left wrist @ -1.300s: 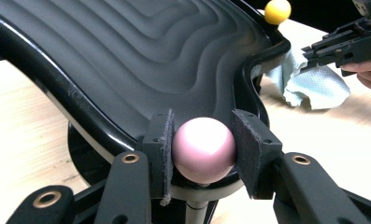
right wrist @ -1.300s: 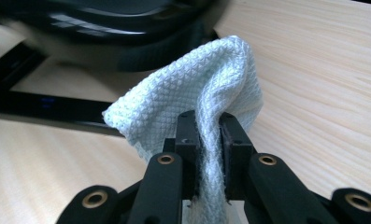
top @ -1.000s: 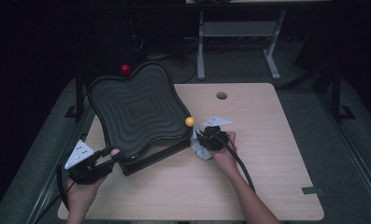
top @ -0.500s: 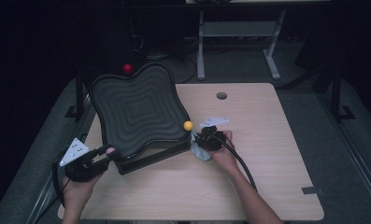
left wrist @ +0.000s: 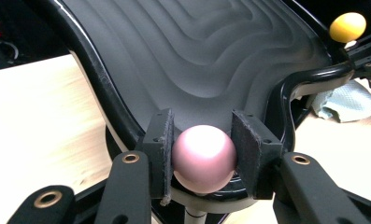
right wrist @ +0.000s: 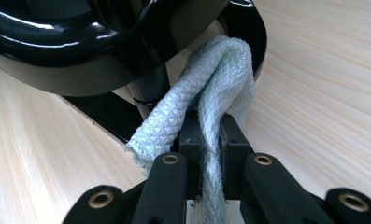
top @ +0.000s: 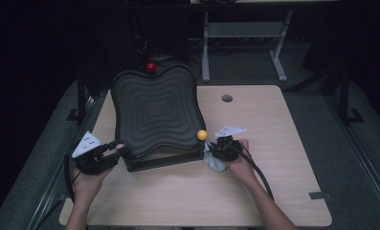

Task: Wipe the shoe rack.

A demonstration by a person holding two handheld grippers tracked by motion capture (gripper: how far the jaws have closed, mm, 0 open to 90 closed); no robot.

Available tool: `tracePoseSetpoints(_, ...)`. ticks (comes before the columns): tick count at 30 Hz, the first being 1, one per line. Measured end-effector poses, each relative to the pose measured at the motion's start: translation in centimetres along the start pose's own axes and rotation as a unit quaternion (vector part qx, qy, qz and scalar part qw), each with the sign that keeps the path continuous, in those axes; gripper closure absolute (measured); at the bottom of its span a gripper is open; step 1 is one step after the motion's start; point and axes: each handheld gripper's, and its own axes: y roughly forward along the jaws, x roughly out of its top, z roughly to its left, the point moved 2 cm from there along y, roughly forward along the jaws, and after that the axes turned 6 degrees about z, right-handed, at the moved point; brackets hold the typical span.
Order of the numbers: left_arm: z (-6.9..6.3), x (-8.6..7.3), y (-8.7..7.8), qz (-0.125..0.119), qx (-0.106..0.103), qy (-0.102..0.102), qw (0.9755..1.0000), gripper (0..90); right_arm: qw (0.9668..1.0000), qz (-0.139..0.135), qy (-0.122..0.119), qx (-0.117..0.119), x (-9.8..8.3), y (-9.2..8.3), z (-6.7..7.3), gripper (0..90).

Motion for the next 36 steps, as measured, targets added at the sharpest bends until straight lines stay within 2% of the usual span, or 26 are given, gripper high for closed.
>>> tracePoseSetpoints(3, -0.5, 0.8, 1.3, 0.0, -0.006, 0.003, 1.0, 60.1, 0.9999, -0.004, 0.013, -0.005, -0.8, -0.9, -0.8, 82.5)
tracePoseSetpoints(6, -0.5, 1.5, 2.1, 0.005, -0.018, -0.003, 0.9998, 58.6, 0.9996, -0.008, 0.025, -0.006, -1.5, -1.6, -1.7, 81.9)
tracePoseSetpoints(9, -0.2, 2.3, 1.5, -0.02, -0.014, -0.01, 0.9996, 55.5, 0.9996, -0.009, 0.027, -0.005, -1.7, -1.7, -1.6, 81.8)
tracePoseSetpoints(13, 0.0, 2.7, 0.5, -0.026, -0.003, -0.007, 0.9996, 53.8, 0.9996, -0.007, 0.028, -0.003, -1.7, -1.4, -1.3, 81.7)
tracePoseSetpoints(18, -0.1, 2.6, -0.2, -0.028, -0.005, -0.003, 0.9996, 53.7, 0.9996, -0.005, 0.027, 0.006, -1.5, -0.8, -0.6, 81.7)
tracePoseSetpoints(25, -1.1, 2.5, -0.1, -0.026, -0.015, 0.007, 0.9995, 52.6, 0.9997, -0.001, 0.014, 0.021, -0.8, 0.4, 0.8, 81.4)
tracePoseSetpoints(32, -2.1, 2.5, 0.1, -0.026, -0.03, 0.013, 0.9991, 50.6, 0.9992, -0.004, 0.011, 0.037, -0.3, 1.7, 2.3, 81.3)
tracePoseSetpoints(36, -2.7, 2.6, 0.2, -0.028, -0.036, 0.018, 0.9988, 49.9, 0.9989, -0.003, 0.0, 0.046, 0.1, 2.3, 3.5, 81.2)
